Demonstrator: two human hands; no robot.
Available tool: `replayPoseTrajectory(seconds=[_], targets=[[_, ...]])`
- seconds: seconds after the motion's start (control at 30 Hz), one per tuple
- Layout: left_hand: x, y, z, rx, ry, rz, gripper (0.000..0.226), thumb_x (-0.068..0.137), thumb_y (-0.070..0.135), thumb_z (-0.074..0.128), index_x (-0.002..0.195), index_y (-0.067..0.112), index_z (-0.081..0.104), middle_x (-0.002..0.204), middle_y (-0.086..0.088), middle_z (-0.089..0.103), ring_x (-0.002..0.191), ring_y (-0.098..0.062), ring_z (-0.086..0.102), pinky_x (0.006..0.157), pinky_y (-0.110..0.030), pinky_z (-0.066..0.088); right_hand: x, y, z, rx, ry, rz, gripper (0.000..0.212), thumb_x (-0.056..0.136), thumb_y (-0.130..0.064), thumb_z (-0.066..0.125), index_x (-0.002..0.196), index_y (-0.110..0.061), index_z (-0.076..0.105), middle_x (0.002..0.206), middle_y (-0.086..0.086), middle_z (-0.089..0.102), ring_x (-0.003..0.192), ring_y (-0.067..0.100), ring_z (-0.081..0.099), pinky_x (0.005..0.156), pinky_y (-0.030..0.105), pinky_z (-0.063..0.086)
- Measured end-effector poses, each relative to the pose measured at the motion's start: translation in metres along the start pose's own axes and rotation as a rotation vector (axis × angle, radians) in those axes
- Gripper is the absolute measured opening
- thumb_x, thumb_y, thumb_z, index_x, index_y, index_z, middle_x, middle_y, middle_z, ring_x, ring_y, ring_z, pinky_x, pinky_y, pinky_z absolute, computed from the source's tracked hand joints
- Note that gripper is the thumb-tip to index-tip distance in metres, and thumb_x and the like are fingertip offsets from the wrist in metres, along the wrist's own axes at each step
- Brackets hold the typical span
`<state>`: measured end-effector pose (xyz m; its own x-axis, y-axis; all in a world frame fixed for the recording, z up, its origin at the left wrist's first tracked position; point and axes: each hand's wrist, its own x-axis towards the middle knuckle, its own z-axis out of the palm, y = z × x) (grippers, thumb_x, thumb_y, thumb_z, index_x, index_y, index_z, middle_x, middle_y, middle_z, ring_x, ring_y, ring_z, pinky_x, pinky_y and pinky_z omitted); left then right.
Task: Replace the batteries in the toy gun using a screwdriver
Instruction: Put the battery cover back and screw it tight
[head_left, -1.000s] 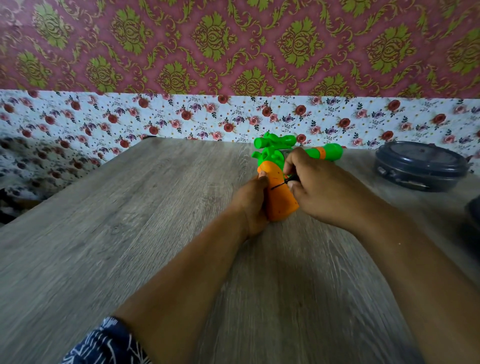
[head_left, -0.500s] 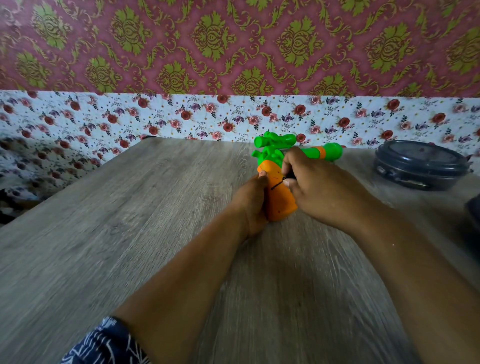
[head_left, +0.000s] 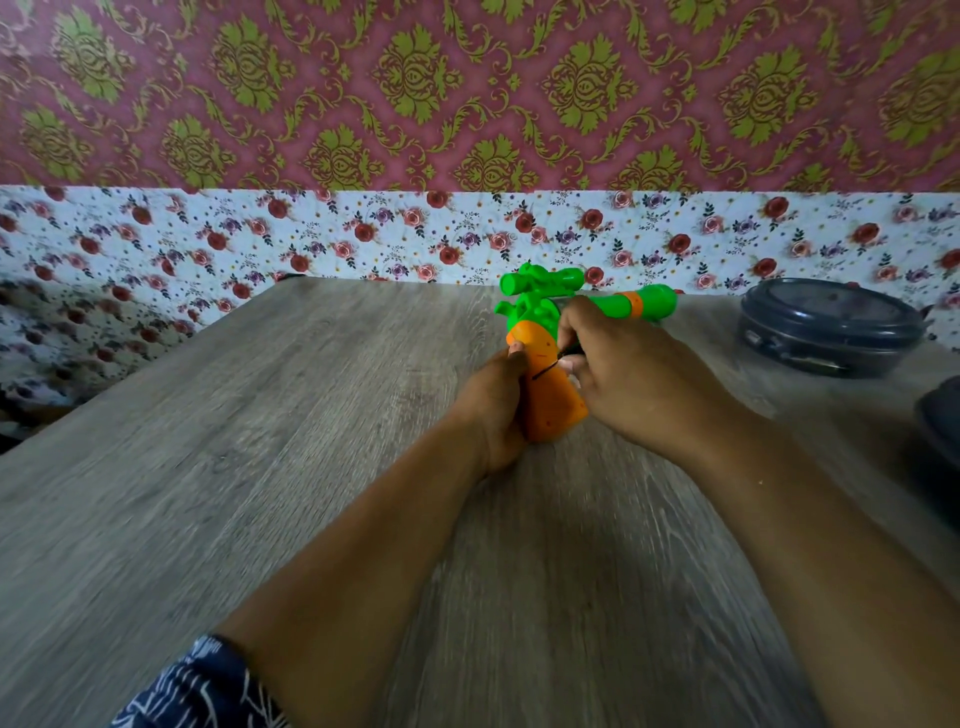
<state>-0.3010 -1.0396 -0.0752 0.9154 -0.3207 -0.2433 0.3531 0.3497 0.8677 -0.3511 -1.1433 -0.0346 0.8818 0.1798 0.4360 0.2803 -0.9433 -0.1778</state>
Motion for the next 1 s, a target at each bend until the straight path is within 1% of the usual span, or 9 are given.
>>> replayPoseTrajectory(seconds=[0.07, 0.17, 0.23, 0.33, 0.5, 0.67, 0.83, 0.9, 1.0], targets=[[-0.001, 0.0, 0.001, -0.02, 0.016, -0.007, 0.041, 0.104, 0.029, 0.028, 0.139, 0.012, 0.042, 0.095, -0.006, 0.062, 0.083, -0.02, 0.06, 0.074, -0.036, 0.048, 0.0, 0.0, -0.004, -0.016, 0.06, 0.011, 0.01, 0.089, -0.027, 0.055, 0.091, -0.02, 0.048, 0.083, 0.003, 0.061, 0.08, 0.028, 0.058, 0.062, 0.032, 0.041], [-0.004, 0.001, 0.002, -0.021, 0.022, -0.017, 0.041, 0.104, 0.029, 0.029, 0.139, 0.014, 0.042, 0.131, -0.012, 0.057, 0.12, -0.028, 0.055, 0.085, -0.041, 0.044, -0.002, -0.005, -0.006, -0.071, 0.105, 0.012, 0.021, 0.088, -0.039, 0.054, 0.078, -0.022, 0.045, 0.072, 0.001, 0.054, 0.077, 0.028, 0.058, 0.061, 0.033, 0.042], [-0.004, 0.001, 0.003, -0.008, 0.011, -0.011, 0.042, 0.104, 0.03, 0.028, 0.138, 0.012, 0.044, 0.136, -0.013, 0.053, 0.125, -0.028, 0.052, 0.085, -0.039, 0.045, -0.003, -0.008, -0.004, -0.146, 0.125, 0.013, 0.027, 0.091, -0.046, 0.046, 0.08, -0.021, 0.048, 0.073, 0.005, 0.053, 0.079, 0.03, 0.059, 0.061, 0.032, 0.039], [-0.003, 0.001, 0.003, -0.016, 0.007, -0.007, 0.042, 0.104, 0.029, 0.028, 0.14, 0.012, 0.043, 0.137, -0.015, 0.052, 0.124, -0.029, 0.052, 0.079, -0.038, 0.047, -0.003, -0.008, -0.003, -0.206, 0.128, 0.013, 0.034, 0.094, -0.045, 0.038, 0.092, -0.016, 0.057, 0.078, 0.006, 0.058, 0.082, 0.03, 0.059, 0.06, 0.03, 0.034], [-0.002, 0.001, 0.002, -0.041, -0.018, -0.003, 0.041, 0.104, 0.027, 0.025, 0.14, 0.013, 0.04, 0.139, -0.016, 0.05, 0.126, -0.03, 0.05, 0.086, -0.04, 0.042, 0.0, -0.004, -0.005, 0.08, -0.064, 0.023, 0.013, 0.091, -0.028, 0.049, 0.097, -0.02, 0.041, 0.069, -0.008, 0.042, 0.069, 0.02, 0.048, 0.061, 0.032, 0.038], [0.006, -0.001, -0.001, -0.064, 0.0, -0.011, 0.043, 0.103, 0.03, 0.03, 0.143, 0.016, 0.036, 0.136, -0.014, 0.053, 0.12, -0.028, 0.054, 0.089, -0.044, 0.045, 0.002, 0.001, -0.005, -0.052, 0.093, 0.022, 0.012, 0.09, -0.029, 0.054, 0.086, -0.018, 0.051, 0.076, 0.005, 0.058, 0.071, 0.027, 0.055, 0.061, 0.035, 0.044], [0.002, -0.001, 0.0, -0.062, -0.007, -0.02, 0.04, 0.104, 0.029, 0.029, 0.141, 0.015, 0.038, 0.091, -0.003, 0.06, 0.086, -0.019, 0.058, 0.085, -0.042, 0.046, 0.0, -0.001, -0.006, -0.233, 0.136, -0.017, 0.028, 0.091, -0.044, 0.046, 0.084, -0.017, 0.051, 0.071, 0.006, 0.055, 0.073, 0.03, 0.059, 0.057, 0.029, 0.035], [0.0, 0.0, 0.001, -0.046, -0.011, -0.014, 0.04, 0.104, 0.029, 0.029, 0.141, 0.017, 0.039, 0.1, -0.006, 0.062, 0.087, -0.019, 0.058, 0.088, -0.044, 0.043, 0.0, -0.003, -0.008, -0.233, 0.088, -0.028, 0.031, 0.092, -0.044, 0.043, 0.088, -0.016, 0.055, 0.076, 0.006, 0.057, 0.078, 0.029, 0.059, 0.059, 0.029, 0.035], [-0.001, 0.001, 0.002, -0.008, -0.029, -0.011, 0.042, 0.104, 0.028, 0.025, 0.141, 0.014, 0.04, 0.133, -0.015, 0.055, 0.099, -0.024, 0.06, 0.087, -0.039, 0.044, 0.0, -0.006, -0.007, -0.02, -0.046, -0.022, 0.016, 0.093, -0.032, 0.047, 0.102, -0.019, 0.05, 0.079, -0.004, 0.052, 0.079, 0.024, 0.054, 0.063, 0.031, 0.038]])
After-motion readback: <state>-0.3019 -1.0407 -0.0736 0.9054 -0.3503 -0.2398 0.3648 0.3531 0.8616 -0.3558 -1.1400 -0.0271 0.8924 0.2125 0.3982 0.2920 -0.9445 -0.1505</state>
